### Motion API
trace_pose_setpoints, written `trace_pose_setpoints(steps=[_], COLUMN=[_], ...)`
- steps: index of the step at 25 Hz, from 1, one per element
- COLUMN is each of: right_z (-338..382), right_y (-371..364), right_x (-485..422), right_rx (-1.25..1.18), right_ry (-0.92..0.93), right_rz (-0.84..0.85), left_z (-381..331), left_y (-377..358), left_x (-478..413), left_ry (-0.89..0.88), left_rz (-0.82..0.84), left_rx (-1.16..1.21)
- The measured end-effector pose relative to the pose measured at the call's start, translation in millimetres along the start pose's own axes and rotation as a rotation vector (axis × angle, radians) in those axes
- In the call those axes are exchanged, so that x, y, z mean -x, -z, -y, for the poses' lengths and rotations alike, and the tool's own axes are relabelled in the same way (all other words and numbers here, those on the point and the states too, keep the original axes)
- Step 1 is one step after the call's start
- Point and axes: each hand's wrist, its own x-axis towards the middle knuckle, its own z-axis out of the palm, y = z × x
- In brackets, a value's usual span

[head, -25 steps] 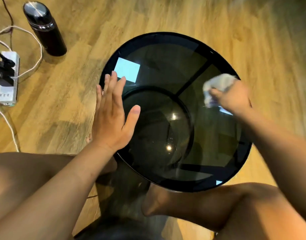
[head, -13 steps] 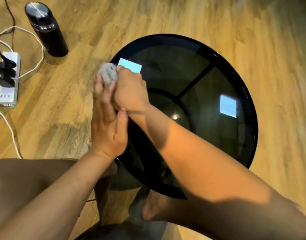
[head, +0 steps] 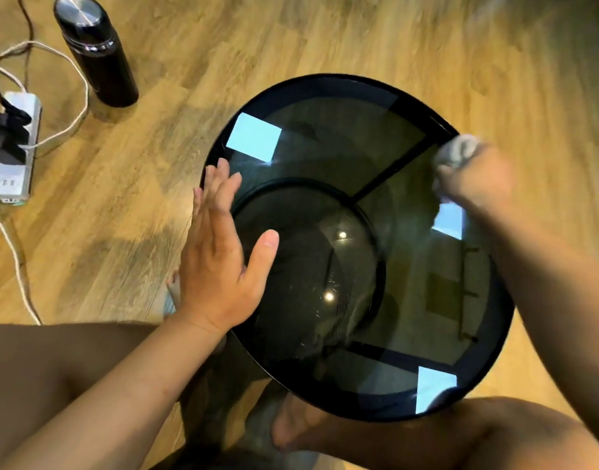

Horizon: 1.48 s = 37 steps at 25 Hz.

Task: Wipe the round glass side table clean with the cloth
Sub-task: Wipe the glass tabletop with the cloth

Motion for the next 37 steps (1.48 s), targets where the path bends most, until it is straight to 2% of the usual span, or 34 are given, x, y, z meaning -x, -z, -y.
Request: trace_pose_setpoints(steps=[3,6,8,10,12,14,16,17,19,23,25,27,29,30,32,34,37], right_z=[103,200,205,159,77,-4,-40,-35,2,121,187,219,195,166,86,17,-5], right_y=[-28,-49,-50,-45,-26,-1,15,17,16,-18,-34,-40,-36,-31,-15,5,17], right_x=[43,110,105,64,13,-19,-32,-36,-33,11,56,75,57,39,-7,-43,-62], right_rx=[-0.079,-0.324,-0.442,-0.379,-0.314,-0.141,0.051,0.099,0.119,-0.046,-0.226,-0.386,-0.445,-0.399,-0.267,-0.067,0.181], right_ry=[0.19,0.502,0.537,0.449,0.239,0.049,-0.07,-0.098,-0.076,0.171,0.368,0.47,0.444,0.401,0.221,0.058,-0.02], right_rz=[-0.015,0.192,0.286,0.222,0.098,0.064,0.065,0.057,0.063,0.006,0.106,0.247,0.254,0.189,0.048,0.014,0.068], left_z=[0,0,1,1,0,0,-1,-1,-2,-1,0,-1,-2,-1,0,0,0], left_y=[0,2,1,1,1,1,1,1,2,2,2,2,2,2,1,0,0], left_x=[0,1,1,2,3,2,0,0,-1,-1,0,1,2,1,0,1,1], left_ry=[0.004,0.007,-0.007,-0.007,0.001,-0.004,0.004,0.012,0.024,0.018,0.007,0.006,-0.011,-0.019,-0.012,-0.005,-0.028], left_rz=[0.006,-0.032,-0.041,-0.012,0.002,-0.009,-0.009,-0.006,0.0,0.012,0.017,0.019,0.019,0.014,0.016,0.01,0.008], left_rx=[0.013,0.037,0.059,0.066,0.068,0.051,0.054,0.06,0.063,0.057,0.044,0.043,0.053,0.052,0.045,0.041,0.034])
